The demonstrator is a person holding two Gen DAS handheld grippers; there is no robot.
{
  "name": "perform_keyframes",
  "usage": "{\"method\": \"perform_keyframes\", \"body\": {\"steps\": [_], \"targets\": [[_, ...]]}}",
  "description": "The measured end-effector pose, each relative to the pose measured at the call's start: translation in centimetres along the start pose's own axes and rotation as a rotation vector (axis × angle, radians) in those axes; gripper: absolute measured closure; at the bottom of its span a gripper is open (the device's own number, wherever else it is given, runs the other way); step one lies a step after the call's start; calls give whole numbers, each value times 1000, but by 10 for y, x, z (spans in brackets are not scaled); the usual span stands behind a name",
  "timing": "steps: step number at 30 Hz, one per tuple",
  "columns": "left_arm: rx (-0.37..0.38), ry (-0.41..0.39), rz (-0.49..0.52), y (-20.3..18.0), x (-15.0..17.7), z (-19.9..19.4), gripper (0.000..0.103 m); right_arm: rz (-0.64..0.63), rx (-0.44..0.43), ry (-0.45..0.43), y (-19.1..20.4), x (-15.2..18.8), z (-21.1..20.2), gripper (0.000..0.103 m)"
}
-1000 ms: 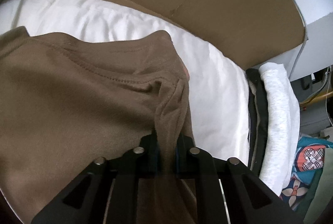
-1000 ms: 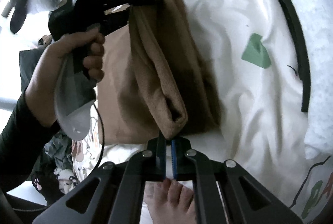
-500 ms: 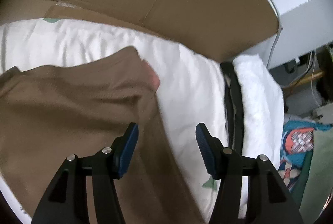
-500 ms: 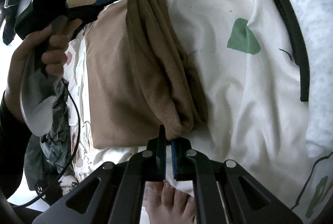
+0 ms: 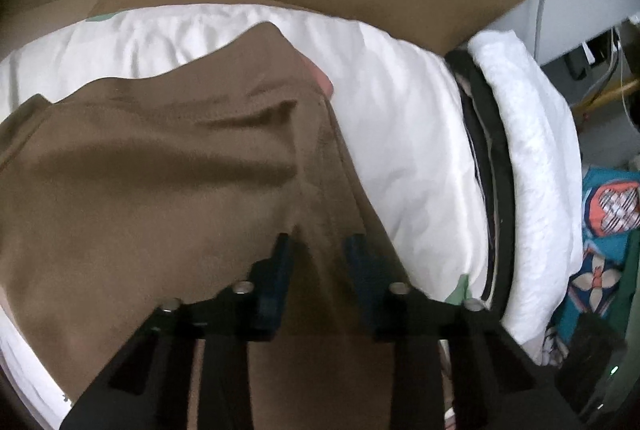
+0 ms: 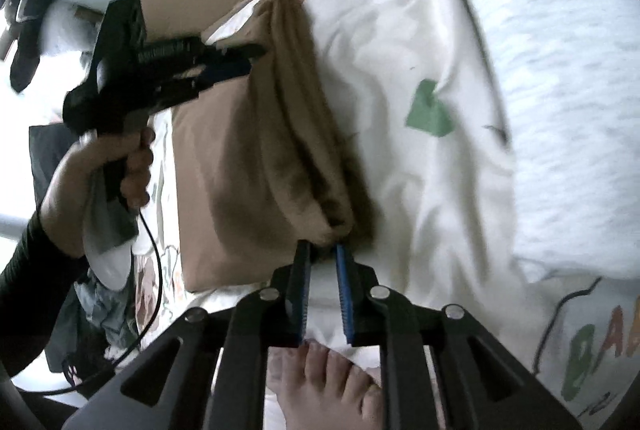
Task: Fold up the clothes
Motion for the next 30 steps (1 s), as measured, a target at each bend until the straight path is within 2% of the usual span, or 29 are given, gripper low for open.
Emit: {"method": "perform_keyframes", "body": {"steps": [7,8,11,18,25,30], "targets": [[5,11,36,-14,-2,16,78,-20,34,-30,0,-8,-1,89],[4,9,32,-15,-5,18,78,-22,44,-28,18,-10,6,89],[15,-3,8,-15,-14,22,78,-25,56,-27,31,-10,11,89],[23,-16,-56,-13,-37,26,78,-53,37,-119,48,5,-23,89],[19,-39,-40,-11,-45,-5,77,-89,57,-61,53,13,-6,89],[-23,-63,-35,5,-47,-37,77,-78,76,-48,52,12,6,89]]}}
Point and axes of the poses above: each gripper's, at about its wrist camera, not at the fingertips, and z roughly the way its jaws point, y to its left, x to its underside, the point moved 2 cm from there along z, roughly the way its jaws point, and after that the axes turned 5 degrees about -z, right-handed, at the moved point
